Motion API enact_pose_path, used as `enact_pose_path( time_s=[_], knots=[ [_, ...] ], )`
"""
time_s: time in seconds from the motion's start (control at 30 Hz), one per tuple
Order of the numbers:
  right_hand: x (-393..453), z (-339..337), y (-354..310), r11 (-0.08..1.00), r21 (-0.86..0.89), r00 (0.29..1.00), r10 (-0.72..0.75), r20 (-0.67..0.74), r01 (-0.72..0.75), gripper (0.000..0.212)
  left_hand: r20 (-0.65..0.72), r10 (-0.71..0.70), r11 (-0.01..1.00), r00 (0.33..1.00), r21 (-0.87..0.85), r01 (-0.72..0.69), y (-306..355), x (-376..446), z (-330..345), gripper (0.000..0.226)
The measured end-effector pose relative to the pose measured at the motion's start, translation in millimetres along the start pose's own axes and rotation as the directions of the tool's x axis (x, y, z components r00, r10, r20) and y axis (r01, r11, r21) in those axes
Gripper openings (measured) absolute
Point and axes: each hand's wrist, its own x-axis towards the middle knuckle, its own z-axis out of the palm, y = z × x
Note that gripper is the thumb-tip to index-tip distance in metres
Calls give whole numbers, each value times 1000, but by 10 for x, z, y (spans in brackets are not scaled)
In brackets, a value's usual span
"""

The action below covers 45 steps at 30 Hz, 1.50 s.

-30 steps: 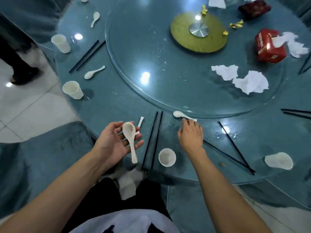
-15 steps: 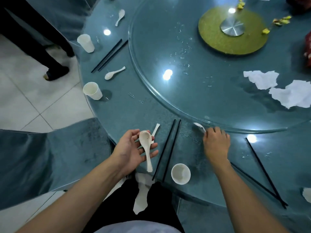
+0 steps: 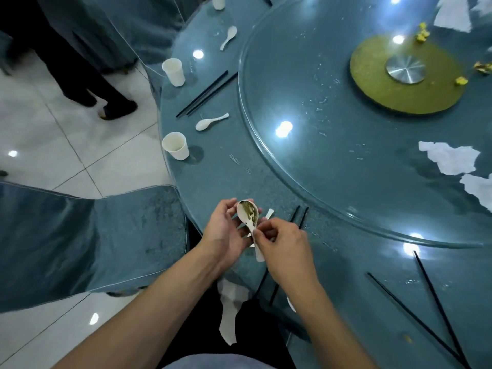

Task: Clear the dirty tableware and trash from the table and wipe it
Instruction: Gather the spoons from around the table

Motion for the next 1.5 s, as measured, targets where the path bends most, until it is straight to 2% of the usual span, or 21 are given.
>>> enact_pose_path(
  time_s=[0.17, 0.27, 0.3, 0.37, 0.43, 0.5, 0.6, 0.73, 0.8, 0.9, 0.97, 1.03, 1.07, 1.13, 1.23, 1.33, 1.5],
  knots=[
    [116, 6, 96, 995, -90, 996, -55, -64, 49, 20, -19, 0, 999, 1000, -49, -1, 30, 14, -139, 39],
    [441, -1, 364, 927, -348, 978, -183, -99, 138, 10, -33, 14, 995, 999, -98, -17, 62, 21, -248, 40],
    [563, 36, 464, 877, -450, 972, -226, -69, 172, 5, -38, 18, 994, 999, -106, -22, 68, 21, -285, 40],
    [787, 158, 654, 745, -603, 945, -323, 48, 285, 20, -53, 27, 992, 998, -122, -33, 83, 7, -361, 40],
    [943, 264, 786, 616, -664, 900, -364, 238, 425, 30, -67, 37, 989, 997, -140, -46, 103, -17, -437, 41],
    [1026, 311, 836, 537, -659, 849, -379, 369, 526, 32, -80, 51, 986, 995, -155, -63, 126, -54, -512, 42],
    [1080, 344, 820, 525, -642, 829, -383, 408, 558, 24, -115, 62, 982, 992, -170, -81, 155, -113, -602, 44],
    [1122, 422, 797, 503, -666, 827, -435, 356, 551, 25, -161, 75, 975, 984, -193, -106, 183, -178, -683, 44],
    [1110, 430, 749, 528, -689, 857, -425, 292, 497, 25, -179, 92, 967, 980, -219, -131, 214, -220, -713, 43],
    [988, 398, 518, 663, -639, 917, -340, 209, 391, 21, -204, 119, 948, 972, -268, -172, 267, -293, -773, 46],
    [846, 379, 261, 828, -442, 939, -302, 168, 345, 11, -213, 133, 936, 968, -295, -193, 305, -345, -825, 48],
    [653, 379, -88, 954, -150, 956, -231, 181, 259, 6, -213, 153, 926, 965, -310, -215, 351, -428, -876, 49],
    [535, 388, -273, 975, -17, 959, -213, 189, 220, 5, -213, 162, 921, 964, -318, -225, 376, -482, -902, 48],
    [271, 467, -595, 972, 120, 946, -224, 236, 200, 4, -215, 175, 909, 961, -340, -242, 423, -610, -968, 43],
    [-83, 678, -883, 962, 137, 902, -269, 337, 236, 11, -241, 178, 899, 954, -354, -257, 489, -787, -1128, 41],
    [-318, 917, -1022, 957, 62, 899, -288, 330, 284, 12, -248, 180, 901, 952, -346, -261, 529, -943, -1361, 49],
    [-671, 1221, -1195, 955, -15, 918, -282, 279, 297, 8, -202, 205, 908, 958, -326, -263, 596, -1191, -1778, 40]
  ],
)
